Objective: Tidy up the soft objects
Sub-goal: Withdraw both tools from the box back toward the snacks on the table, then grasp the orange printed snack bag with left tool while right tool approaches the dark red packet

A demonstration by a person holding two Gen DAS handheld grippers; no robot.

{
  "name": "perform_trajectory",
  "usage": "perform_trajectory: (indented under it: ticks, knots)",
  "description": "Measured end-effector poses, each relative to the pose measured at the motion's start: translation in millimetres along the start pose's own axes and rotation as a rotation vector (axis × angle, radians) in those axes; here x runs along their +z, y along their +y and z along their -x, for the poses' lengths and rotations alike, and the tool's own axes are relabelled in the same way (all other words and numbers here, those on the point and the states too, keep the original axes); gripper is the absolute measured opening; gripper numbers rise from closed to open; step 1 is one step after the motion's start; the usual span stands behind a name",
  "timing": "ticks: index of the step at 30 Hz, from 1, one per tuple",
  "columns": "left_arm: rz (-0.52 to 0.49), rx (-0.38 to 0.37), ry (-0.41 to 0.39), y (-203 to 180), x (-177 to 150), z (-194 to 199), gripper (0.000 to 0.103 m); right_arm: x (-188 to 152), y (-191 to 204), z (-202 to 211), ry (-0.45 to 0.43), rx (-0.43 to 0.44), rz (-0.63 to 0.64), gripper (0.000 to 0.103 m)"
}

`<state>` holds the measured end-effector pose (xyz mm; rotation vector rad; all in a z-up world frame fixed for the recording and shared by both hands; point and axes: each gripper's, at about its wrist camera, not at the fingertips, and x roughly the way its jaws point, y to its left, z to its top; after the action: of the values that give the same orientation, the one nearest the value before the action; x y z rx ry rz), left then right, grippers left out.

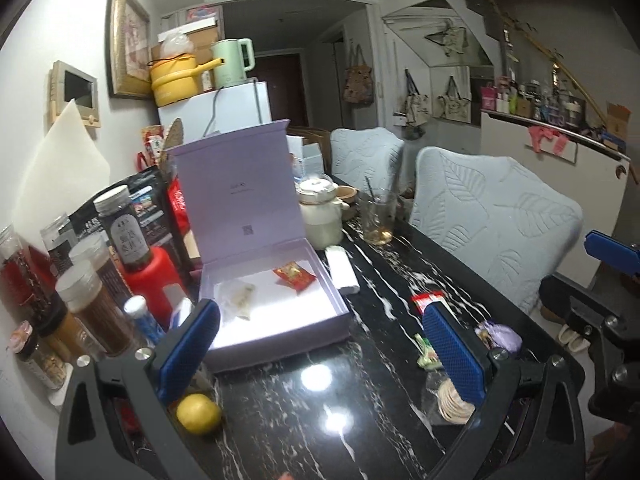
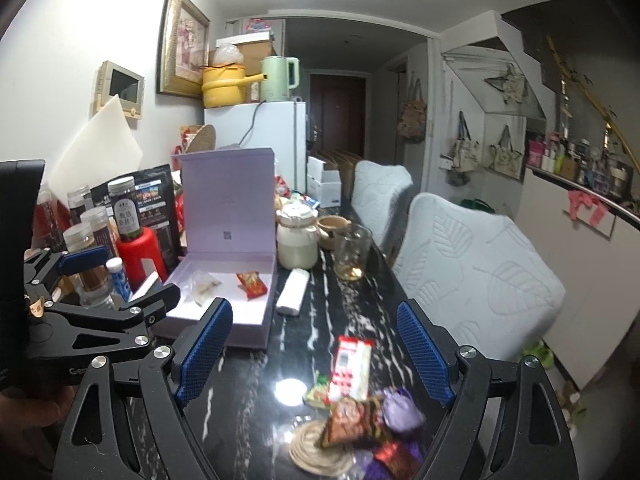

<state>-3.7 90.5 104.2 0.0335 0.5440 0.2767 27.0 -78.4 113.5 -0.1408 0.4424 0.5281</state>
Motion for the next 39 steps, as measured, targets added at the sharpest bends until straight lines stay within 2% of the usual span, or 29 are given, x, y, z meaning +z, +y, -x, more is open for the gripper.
perform_trajectory:
  ticks: [13, 18, 26, 36, 39]
  knots:
    - [-0.023, -0.106, 0.05, -36, -42, 7, 0.103, -61, -24, 21, 0.07, -0.039, -0.081, 0.085]
    - [-0.022, -0.147, 0.087, -52, -59, 0, 0.103, -93, -41, 21, 0.132, -0.048, -0.139, 0.085]
    - [-0.027, -0.196, 0.172, -81, -77, -29, 0.103, -132, -75, 14, 0.212, -0.071, -0.217, 0.085]
    - [-0.039, -0.266, 0.243, -123, -84, -71, 0.103, -159, -113, -5, 0.264, -0.053, -0.269, 0.085]
    - [-0.063, -0.21, 0.251, -138, -84, -85, 0.103, -164, -121, -11, 0.278, -0.055, -0.274, 0.085]
